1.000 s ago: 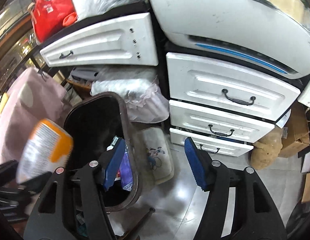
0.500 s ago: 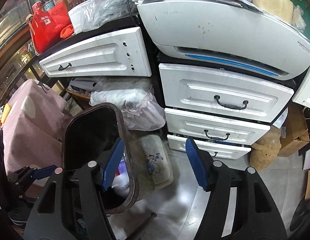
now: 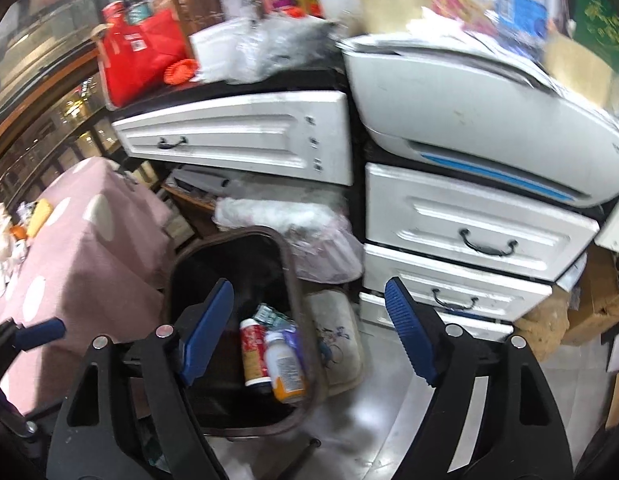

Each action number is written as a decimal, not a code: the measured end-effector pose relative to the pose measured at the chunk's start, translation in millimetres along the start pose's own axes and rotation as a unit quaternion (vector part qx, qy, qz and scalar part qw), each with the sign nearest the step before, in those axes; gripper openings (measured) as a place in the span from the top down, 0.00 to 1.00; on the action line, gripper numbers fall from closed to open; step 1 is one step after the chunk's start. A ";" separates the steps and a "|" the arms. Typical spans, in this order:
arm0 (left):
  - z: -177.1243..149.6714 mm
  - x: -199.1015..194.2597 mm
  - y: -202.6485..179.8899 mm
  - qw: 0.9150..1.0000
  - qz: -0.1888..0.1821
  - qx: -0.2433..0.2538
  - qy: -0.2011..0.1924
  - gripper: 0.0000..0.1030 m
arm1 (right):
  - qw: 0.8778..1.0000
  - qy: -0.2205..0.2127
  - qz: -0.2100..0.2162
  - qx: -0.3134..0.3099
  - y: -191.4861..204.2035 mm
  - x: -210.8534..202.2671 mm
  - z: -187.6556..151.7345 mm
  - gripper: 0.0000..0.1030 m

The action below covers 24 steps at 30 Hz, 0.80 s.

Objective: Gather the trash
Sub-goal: 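Move both tools back over the table toward the remaining trash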

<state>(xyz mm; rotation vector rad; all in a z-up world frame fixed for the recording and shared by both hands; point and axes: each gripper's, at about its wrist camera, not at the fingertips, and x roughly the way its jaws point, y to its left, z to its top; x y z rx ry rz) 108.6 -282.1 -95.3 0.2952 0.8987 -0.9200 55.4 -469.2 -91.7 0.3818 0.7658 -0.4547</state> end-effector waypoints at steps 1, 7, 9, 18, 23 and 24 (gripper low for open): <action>-0.4 -9.3 5.0 1.000 0.006 -0.001 -0.010 0.08 | 1.000 -0.001 0.007 -0.006 7.5 -1.2 1.9 0.24; -6.1 -55.0 48.1 0.997 0.053 -0.031 -0.052 0.07 | 0.997 -0.001 0.054 -0.054 63.8 -3.1 8.9 0.23; -11.5 -68.5 67.0 0.994 0.072 -0.050 -0.062 0.07 | 0.995 0.004 0.072 -0.072 84.8 -2.5 8.6 0.23; -43.3 -128.9 160.9 0.970 0.183 -0.135 -0.089 0.07 | 0.973 0.027 0.160 -0.164 195.9 -0.9 3.0 0.23; -69.0 -159.0 228.8 0.947 0.232 -0.206 -0.090 0.07 | 0.956 0.036 0.201 -0.208 252.9 -4.3 0.3 0.23; -73.4 -164.7 243.2 0.941 0.239 -0.220 -0.093 0.07 | 0.953 0.037 0.210 -0.217 265.9 -5.0 0.2 0.23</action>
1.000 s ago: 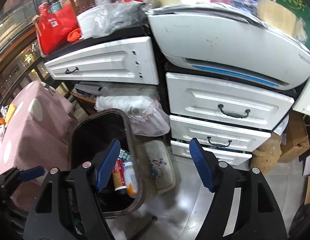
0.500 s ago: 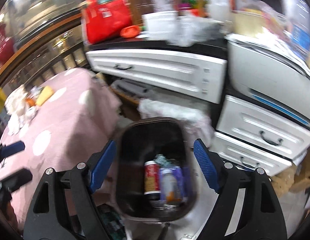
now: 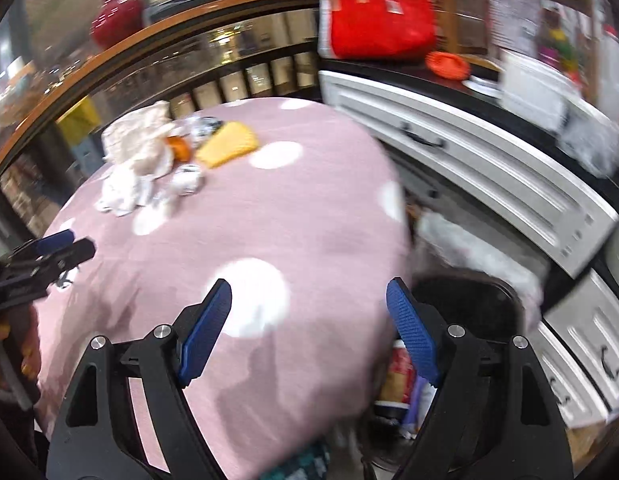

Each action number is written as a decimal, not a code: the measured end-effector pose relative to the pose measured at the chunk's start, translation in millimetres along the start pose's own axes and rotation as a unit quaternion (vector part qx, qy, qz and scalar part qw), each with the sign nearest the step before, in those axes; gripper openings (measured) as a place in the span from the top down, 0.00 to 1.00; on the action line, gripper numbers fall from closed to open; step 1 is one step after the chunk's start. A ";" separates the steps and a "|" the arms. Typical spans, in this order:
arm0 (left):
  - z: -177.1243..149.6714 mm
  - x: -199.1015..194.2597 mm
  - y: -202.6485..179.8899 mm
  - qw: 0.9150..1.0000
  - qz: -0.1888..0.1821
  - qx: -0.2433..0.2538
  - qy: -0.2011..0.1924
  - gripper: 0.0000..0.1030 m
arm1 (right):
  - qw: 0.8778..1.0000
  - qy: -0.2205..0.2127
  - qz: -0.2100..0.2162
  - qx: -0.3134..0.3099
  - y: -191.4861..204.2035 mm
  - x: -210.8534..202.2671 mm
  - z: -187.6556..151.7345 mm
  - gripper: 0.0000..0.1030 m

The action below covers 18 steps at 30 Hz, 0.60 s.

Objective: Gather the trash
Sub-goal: 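Move both tools back over the table toward the remaining trash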

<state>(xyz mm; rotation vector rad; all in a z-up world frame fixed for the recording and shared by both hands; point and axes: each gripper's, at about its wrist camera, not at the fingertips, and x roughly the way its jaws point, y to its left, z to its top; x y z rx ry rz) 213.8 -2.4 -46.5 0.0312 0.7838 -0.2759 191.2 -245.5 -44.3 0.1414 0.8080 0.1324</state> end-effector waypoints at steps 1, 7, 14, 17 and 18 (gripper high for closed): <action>0.9 0.2 12.2 1.000 0.007 -0.010 -0.001 0.08 | 1.000 0.002 0.007 -0.006 6.9 3.0 4.0 0.23; 15.8 14.3 71.6 0.998 0.034 -0.050 0.004 0.16 | 0.998 0.021 0.042 -0.042 47.2 27.3 29.7 0.23; 41.3 40.7 96.0 0.998 0.026 -0.055 0.012 0.26 | 0.995 0.034 0.056 -0.071 80.5 51.1 50.4 0.23; 48.4 56.2 98.8 0.998 0.021 -0.052 0.022 0.35 | 0.995 0.035 0.055 -0.080 88.2 54.5 55.0 0.23; 49.4 59.7 98.9 0.998 0.023 -0.051 0.024 0.40 | 0.995 0.036 0.054 -0.082 89.7 56.1 56.7 0.23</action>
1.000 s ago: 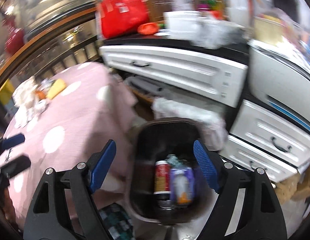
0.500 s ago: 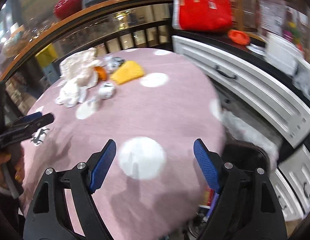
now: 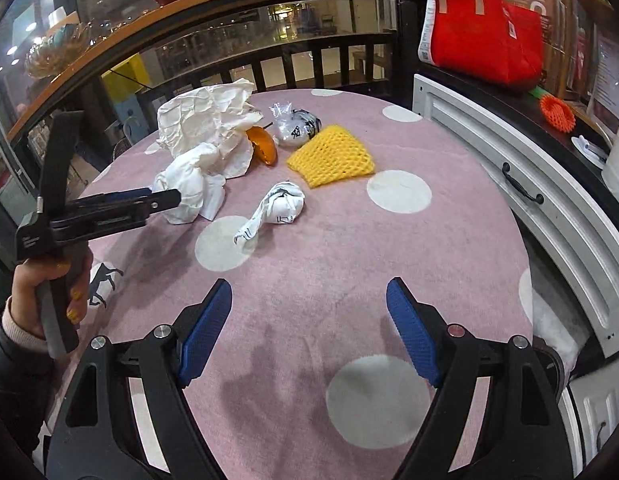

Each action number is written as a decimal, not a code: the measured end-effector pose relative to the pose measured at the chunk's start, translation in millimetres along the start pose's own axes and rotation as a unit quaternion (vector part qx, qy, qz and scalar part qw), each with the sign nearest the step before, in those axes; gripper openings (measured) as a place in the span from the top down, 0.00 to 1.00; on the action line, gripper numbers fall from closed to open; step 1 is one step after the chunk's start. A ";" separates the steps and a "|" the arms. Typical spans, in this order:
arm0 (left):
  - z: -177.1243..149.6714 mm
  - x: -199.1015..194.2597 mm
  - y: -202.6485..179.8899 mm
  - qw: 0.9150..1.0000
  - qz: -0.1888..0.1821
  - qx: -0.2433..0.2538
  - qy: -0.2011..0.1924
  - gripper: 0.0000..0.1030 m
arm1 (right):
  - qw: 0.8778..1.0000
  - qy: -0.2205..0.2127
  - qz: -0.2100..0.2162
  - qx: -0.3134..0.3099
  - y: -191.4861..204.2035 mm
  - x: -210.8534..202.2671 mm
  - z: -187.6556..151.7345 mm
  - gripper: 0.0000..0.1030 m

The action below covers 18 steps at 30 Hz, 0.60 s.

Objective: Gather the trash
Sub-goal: 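Move both tools back over the table toward the remaining trash, then grasp the white tissue with the left tool while the right tool grasps the striped white cloth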

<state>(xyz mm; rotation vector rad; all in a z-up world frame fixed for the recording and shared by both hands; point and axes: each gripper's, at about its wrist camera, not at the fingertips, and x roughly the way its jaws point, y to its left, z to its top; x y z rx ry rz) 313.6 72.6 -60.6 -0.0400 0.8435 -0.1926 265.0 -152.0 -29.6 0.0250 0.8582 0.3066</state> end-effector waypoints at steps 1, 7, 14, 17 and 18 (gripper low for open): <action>0.9 4.8 0.4 1.000 -0.002 0.001 0.005 0.46 | 1.000 0.001 -0.001 -0.001 -0.1 2.1 1.5 0.23; -6.3 0.9 0.9 1.000 -0.017 -0.002 0.004 0.86 | 1.000 0.013 -0.001 -0.008 4.0 18.0 12.4 0.23; -11.5 -38.9 -4.2 0.999 -0.017 0.009 -0.040 0.90 | 0.999 0.027 0.004 -0.022 23.9 48.1 36.7 0.26; -14.2 -56.4 -6.2 0.998 -0.014 0.010 -0.061 0.90 | 0.999 0.046 0.008 -0.020 30.5 69.2 47.1 0.31; -16.0 -61.1 -6.4 0.998 -0.012 0.010 -0.068 0.90 | 0.998 0.052 0.005 -0.018 31.4 75.8 49.6 0.33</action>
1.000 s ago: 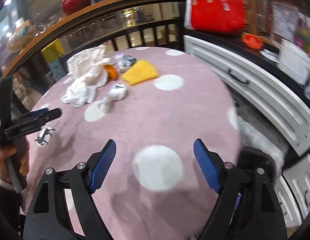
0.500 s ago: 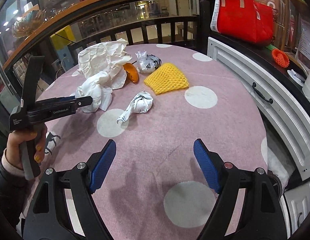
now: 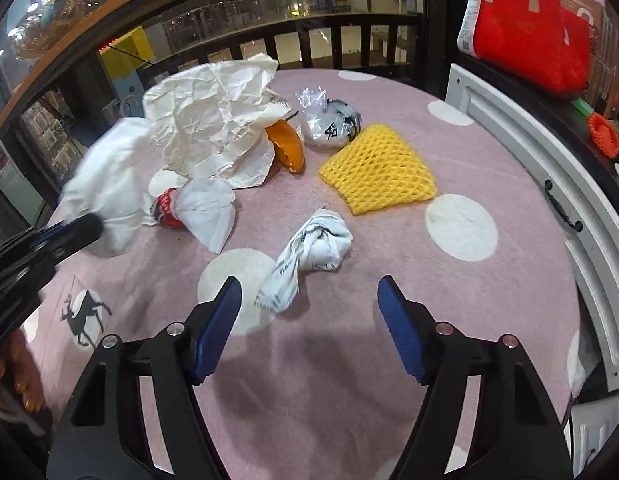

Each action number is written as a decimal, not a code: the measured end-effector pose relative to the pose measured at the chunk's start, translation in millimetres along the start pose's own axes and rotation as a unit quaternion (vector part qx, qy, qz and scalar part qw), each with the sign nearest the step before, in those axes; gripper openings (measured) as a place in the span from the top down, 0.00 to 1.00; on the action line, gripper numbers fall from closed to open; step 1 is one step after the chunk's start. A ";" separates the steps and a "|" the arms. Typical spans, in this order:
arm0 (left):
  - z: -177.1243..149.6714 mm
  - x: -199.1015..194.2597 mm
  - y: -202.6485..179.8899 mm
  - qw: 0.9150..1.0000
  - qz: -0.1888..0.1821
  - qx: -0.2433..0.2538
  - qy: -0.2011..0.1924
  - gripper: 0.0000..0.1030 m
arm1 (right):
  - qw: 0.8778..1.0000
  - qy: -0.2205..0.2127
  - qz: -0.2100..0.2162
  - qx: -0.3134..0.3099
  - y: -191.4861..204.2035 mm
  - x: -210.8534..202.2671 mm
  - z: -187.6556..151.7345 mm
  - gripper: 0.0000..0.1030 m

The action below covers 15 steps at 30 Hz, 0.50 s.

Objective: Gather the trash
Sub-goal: 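Grasp the white tissue with the left tool while the right tool grasps the striped white cloth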

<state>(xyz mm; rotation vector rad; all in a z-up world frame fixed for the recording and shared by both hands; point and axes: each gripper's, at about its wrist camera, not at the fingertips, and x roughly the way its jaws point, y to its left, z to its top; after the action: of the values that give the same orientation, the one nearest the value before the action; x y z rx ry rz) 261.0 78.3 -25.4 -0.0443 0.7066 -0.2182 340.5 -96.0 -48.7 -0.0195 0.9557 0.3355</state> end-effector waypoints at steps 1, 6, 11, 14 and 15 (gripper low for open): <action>-1.3 -4.9 -0.8 1.000 0.003 -0.001 -0.005 0.90 | 1.000 0.008 -0.003 0.004 0.7 8.1 3.8 0.33; -11.3 -16.9 -2.7 1.000 -0.005 -0.013 -0.007 0.90 | 0.998 0.046 -0.003 0.044 -5.5 39.2 12.0 0.50; -22.6 -17.9 -5.5 1.000 -0.010 -0.026 0.001 0.90 | 0.999 0.041 -0.016 0.032 -0.1 39.6 10.7 0.70; -26.1 -21.3 -5.0 0.999 -0.012 -0.034 0.000 0.90 | 0.999 0.032 -0.014 0.029 0.8 32.5 4.5 0.72; -27.5 -22.9 -5.9 0.999 -0.012 -0.035 -0.001 0.90 | 0.999 0.028 -0.013 0.028 1.1 29.1 1.3 0.73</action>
<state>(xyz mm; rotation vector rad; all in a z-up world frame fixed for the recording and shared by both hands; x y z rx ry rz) 225.2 78.3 -31.0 -0.1203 0.7110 -0.2155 356.7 -86.9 -71.2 0.0094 1.0187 0.2849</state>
